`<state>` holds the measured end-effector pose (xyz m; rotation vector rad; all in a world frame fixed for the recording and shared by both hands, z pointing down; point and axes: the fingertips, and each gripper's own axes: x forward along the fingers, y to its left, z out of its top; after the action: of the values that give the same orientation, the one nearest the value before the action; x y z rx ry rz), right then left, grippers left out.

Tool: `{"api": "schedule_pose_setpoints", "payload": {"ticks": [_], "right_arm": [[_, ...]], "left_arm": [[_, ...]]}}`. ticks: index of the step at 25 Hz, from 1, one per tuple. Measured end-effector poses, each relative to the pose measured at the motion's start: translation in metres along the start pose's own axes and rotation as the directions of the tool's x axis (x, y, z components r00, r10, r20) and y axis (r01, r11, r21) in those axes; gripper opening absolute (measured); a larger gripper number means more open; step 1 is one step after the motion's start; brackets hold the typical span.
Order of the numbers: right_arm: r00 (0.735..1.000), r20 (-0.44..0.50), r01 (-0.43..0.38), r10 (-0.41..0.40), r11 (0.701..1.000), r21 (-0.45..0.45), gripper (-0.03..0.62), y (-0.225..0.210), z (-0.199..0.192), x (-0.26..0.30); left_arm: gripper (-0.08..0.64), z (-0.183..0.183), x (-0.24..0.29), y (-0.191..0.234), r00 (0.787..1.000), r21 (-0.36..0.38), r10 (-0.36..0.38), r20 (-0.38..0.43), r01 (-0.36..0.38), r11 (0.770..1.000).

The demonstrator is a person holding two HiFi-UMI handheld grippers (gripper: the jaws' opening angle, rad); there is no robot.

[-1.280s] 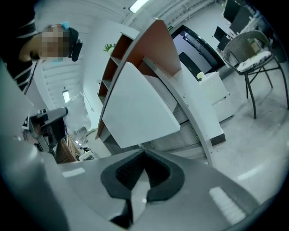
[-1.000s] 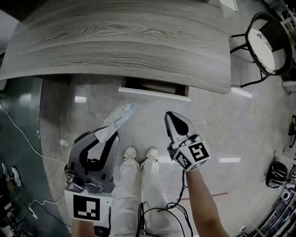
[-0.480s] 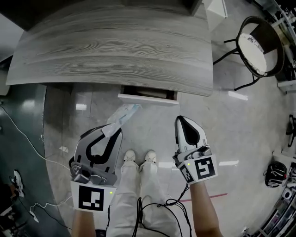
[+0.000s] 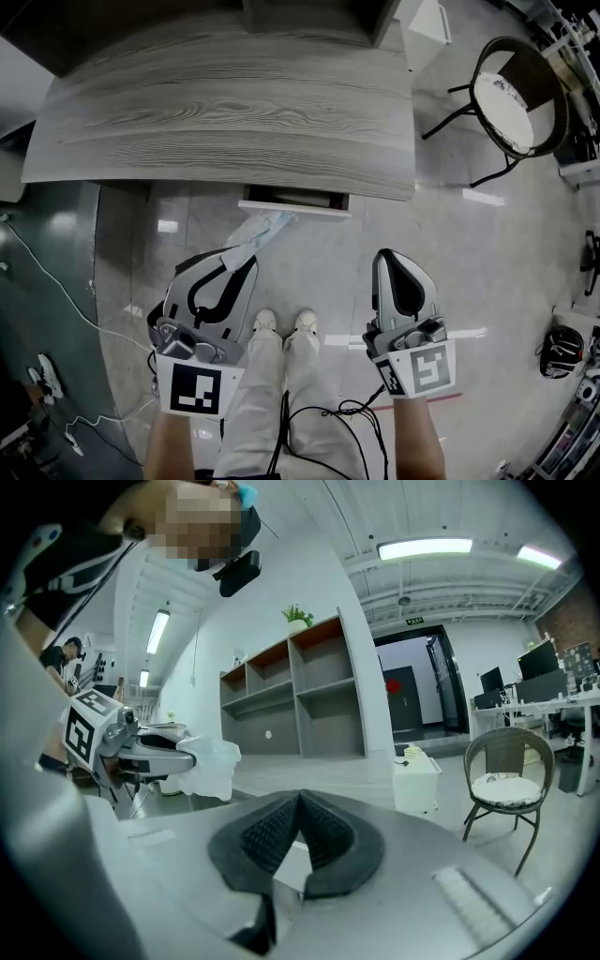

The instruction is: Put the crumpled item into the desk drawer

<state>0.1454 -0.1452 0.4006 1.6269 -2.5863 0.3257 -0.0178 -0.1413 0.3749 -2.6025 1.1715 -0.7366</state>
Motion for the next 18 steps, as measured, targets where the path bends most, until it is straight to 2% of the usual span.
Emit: {"api": "schedule_pose_setpoints", "payload": {"ticks": [9,13,18], "right_arm": [[1.0,0.005,0.03,-0.03,0.999,-0.015,0.009,-0.007,0.004,-0.013],[0.999,0.005,0.04,-0.04,0.999,-0.029,0.009,-0.013,0.003,-0.017],[0.998,-0.002,0.059,-0.059,0.998,-0.026,0.009,-0.021,0.002,-0.021]], "left_arm": [[0.049,-0.02,0.041,-0.015,0.997,0.131,-0.049,-0.066,0.057,0.99],[0.049,-0.031,0.063,-0.026,0.99,0.279,-0.087,-0.111,0.115,0.953],[0.049,-0.053,0.089,-0.035,0.971,0.368,-0.132,-0.2,0.199,0.908]]}}
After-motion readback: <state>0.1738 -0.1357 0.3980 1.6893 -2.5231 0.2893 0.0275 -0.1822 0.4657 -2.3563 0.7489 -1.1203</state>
